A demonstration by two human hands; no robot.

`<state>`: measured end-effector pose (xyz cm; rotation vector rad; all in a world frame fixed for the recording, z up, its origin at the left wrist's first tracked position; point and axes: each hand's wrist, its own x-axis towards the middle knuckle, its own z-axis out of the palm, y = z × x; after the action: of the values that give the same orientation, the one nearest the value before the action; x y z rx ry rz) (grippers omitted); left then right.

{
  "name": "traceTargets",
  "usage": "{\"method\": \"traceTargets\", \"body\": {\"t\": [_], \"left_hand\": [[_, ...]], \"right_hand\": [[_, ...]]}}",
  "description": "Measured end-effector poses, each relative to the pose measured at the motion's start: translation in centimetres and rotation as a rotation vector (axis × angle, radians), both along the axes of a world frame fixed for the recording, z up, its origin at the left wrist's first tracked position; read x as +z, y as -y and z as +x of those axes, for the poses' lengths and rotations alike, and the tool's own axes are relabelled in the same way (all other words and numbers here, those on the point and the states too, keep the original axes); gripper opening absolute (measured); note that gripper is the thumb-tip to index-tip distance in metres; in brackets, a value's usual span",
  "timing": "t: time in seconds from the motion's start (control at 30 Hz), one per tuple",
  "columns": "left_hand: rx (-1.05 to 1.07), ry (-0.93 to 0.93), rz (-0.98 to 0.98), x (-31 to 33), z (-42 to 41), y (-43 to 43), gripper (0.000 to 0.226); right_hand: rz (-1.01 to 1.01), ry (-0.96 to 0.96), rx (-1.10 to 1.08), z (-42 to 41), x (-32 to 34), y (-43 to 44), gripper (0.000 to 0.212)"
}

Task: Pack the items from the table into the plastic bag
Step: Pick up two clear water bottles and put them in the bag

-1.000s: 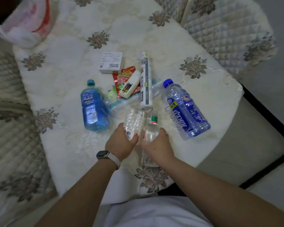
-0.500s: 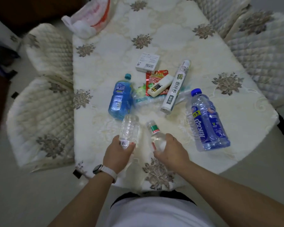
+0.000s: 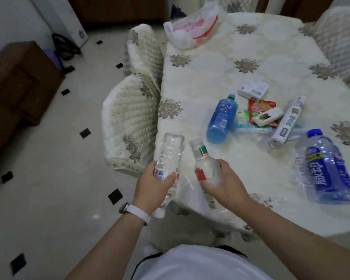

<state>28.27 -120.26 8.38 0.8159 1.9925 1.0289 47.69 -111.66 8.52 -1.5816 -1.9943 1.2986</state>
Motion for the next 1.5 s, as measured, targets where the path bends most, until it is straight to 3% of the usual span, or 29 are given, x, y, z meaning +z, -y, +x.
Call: {"method": "traceTargets", "body": {"t": [0.17,0.5,0.8,1.13,1.5], "left_hand": [[0.092,0.078,0.074,1.5,-8.7,5.7,0.03],[0.372,0.067,0.144,3.3,-23.3,17.5,0.044],[0.624,0.095,0.185,3.5,-31.8,21.6,0.043],[0.703,0.039,0.11,2.5,-46.7,16.0,0.038],[0.633,-0.004,0.188,6.3,-60.9,2.8,0.041]], "right_hand": [[0.001,-0.079,-0.017,-9.1,1.0,4.7,0.062],[0.047,-0.145,0.22,-26.0,4.1,11.4,0.054],[-0.015,-0.184,0.375,-38.5,3.8,12.0,0.053],[-0.211,-0.259,0.425,-54.9,0.0,5.5,0.061],[-0.109,-0.321,0.302,-67.4,3.5,-7.4,0.045]]}}
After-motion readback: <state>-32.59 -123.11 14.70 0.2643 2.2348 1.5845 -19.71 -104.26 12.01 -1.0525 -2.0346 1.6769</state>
